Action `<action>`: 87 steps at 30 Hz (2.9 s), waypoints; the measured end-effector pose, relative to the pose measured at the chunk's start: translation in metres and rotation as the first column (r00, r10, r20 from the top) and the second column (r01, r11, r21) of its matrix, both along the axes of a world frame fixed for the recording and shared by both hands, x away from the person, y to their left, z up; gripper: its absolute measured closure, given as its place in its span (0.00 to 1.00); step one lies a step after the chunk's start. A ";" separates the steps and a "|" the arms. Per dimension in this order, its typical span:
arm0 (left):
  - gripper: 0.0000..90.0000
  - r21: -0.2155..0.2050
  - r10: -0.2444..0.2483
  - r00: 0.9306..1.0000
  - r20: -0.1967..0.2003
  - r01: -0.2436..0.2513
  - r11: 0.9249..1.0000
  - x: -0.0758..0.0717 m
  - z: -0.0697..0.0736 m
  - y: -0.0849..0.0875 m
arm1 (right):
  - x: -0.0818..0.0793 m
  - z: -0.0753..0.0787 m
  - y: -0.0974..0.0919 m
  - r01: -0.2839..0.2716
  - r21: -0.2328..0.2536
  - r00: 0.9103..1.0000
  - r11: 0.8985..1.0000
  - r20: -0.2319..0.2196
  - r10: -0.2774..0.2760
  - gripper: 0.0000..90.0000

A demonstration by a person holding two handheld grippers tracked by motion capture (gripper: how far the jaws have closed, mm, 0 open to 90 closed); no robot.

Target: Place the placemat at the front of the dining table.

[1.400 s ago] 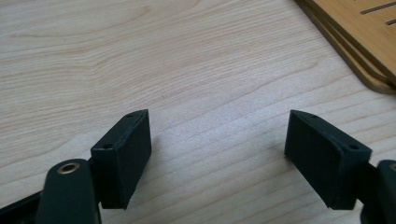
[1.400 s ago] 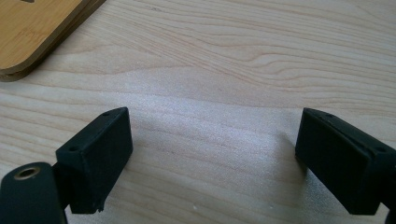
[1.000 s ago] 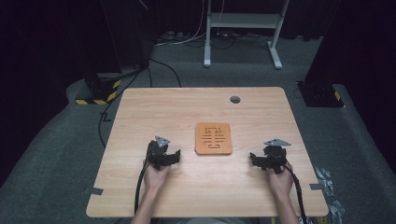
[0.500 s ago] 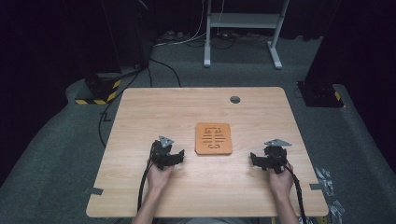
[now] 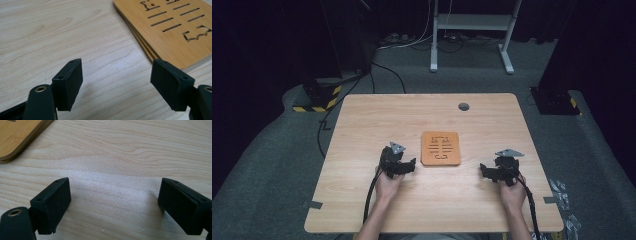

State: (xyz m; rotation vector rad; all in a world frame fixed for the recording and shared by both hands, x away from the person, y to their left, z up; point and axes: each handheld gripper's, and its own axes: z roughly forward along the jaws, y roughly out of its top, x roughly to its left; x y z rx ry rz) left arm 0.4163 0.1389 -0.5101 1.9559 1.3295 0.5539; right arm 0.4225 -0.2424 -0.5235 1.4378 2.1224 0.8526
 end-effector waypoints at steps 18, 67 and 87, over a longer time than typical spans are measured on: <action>0.30 -0.005 0.003 1.000 -0.006 -0.003 1.000 0.028 0.003 -0.017 | 0.000 0.000 0.000 -0.005 -0.006 1.000 1.000 0.005 0.005 0.12; 0.30 0.035 0.033 0.999 -0.028 -0.032 0.999 0.055 -0.004 -0.030 | 0.000 0.000 0.000 -0.004 -0.006 1.000 1.000 0.005 0.004 0.12; 0.30 0.041 0.008 1.000 -0.025 -0.007 0.999 0.057 -0.004 -0.043 | 0.000 0.000 0.000 -0.004 -0.007 1.000 1.000 0.007 0.004 0.12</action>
